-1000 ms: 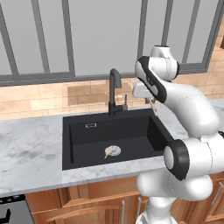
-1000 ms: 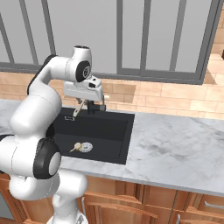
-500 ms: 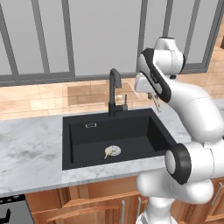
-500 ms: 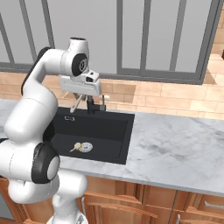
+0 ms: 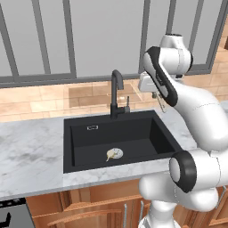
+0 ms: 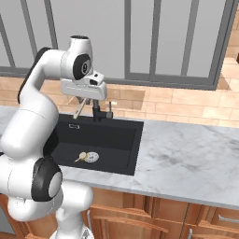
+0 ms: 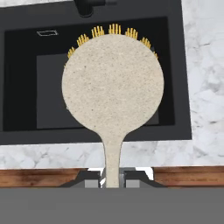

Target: Pick up the dish brush and dish brush from the sink, and place them back in the cabinet, and close the cabinet doors.

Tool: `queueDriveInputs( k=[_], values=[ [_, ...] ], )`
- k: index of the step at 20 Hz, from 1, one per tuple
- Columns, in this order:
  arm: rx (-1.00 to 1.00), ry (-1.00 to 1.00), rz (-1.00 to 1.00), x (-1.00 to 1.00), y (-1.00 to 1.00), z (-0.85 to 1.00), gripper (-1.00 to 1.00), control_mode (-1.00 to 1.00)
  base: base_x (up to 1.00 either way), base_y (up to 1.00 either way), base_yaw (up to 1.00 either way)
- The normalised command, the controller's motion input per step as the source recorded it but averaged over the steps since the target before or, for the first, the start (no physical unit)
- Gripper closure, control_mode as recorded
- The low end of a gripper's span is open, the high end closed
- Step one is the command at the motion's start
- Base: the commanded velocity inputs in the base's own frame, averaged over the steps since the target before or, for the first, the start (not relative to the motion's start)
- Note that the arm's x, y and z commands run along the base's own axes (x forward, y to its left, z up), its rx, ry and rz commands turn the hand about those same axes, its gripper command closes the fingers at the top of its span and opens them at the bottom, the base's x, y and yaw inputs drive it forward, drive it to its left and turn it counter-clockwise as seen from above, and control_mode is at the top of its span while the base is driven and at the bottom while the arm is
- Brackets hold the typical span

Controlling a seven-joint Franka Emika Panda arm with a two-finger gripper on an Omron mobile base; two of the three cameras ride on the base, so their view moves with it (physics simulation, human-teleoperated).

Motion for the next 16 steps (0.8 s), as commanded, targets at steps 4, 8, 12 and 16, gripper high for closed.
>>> queueDriveInputs(
  k=[4, 8, 12, 16],
  values=[
    [0.0, -0.01, 0.0, -0.04, 0.0, 0.14, 1.0, -1.0, 0.0, 0.0, 0.0],
    [0.0, -0.03, 0.01, -0.2, 0.0, 0.02, 1.0, -1.0, 0.0, 0.0, 0.0],
    [-0.03, -0.03, 0.03, -0.23, 0.01, 0.0, 1.0, -1.0, 0.0, 0.0, 0.0],
    [-0.07, -0.03, 0.0, -0.2, 0.01, 0.0, 1.0, -1.0, 0.0, 0.0, 0.0]
  ],
)
